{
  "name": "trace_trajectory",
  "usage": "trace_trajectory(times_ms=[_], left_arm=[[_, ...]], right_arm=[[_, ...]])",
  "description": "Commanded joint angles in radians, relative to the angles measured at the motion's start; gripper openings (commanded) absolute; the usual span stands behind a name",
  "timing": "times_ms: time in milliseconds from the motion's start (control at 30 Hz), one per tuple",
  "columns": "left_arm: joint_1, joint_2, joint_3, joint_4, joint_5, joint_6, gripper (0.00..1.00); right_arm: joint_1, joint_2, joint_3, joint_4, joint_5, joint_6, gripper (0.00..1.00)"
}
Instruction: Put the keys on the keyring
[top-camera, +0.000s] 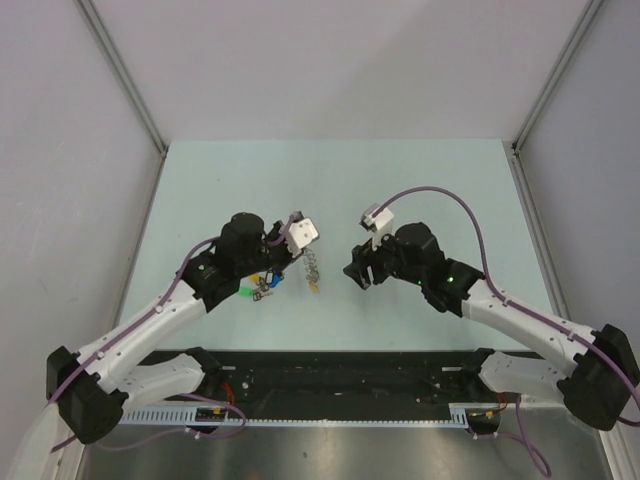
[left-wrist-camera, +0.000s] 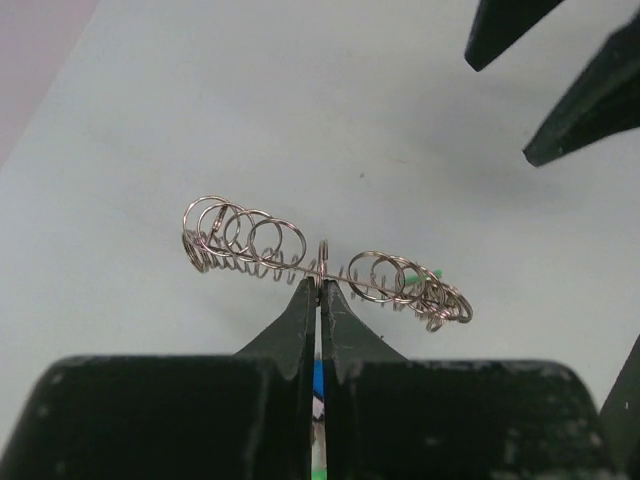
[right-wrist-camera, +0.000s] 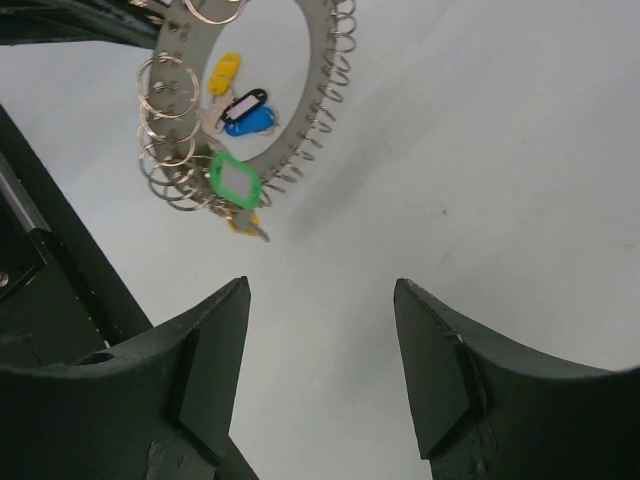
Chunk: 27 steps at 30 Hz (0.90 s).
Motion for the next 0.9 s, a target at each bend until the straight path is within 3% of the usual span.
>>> trace_trajectory(times_ms=[0, 333, 567, 867], left_arm=[[0.044, -0.048, 0.041, -0.034, -0.067, -0.159, 0.0], [0.329, -0.127, 0.0, 0.007, 0.055, -0.256, 0.0], [0.385, -0.153, -0.009, 0.014, 0.011, -0.257, 0.0], [0.431, -0.144, -0.02, 0.026, -0.083, -0.277, 0.0]], right_arm=[[0.088, 0.06, 0.023, 0.104, 0.071, -0.007, 0.64], [0.241, 0.293, 0.024, 0.418, 0.08, -0.032, 0.62], [0.298, 0.521, 0.087, 0.614, 0.054, -0.074, 0.61], [0.343, 0.782, 0.24, 0.713, 0.117, -0.13, 0.62]])
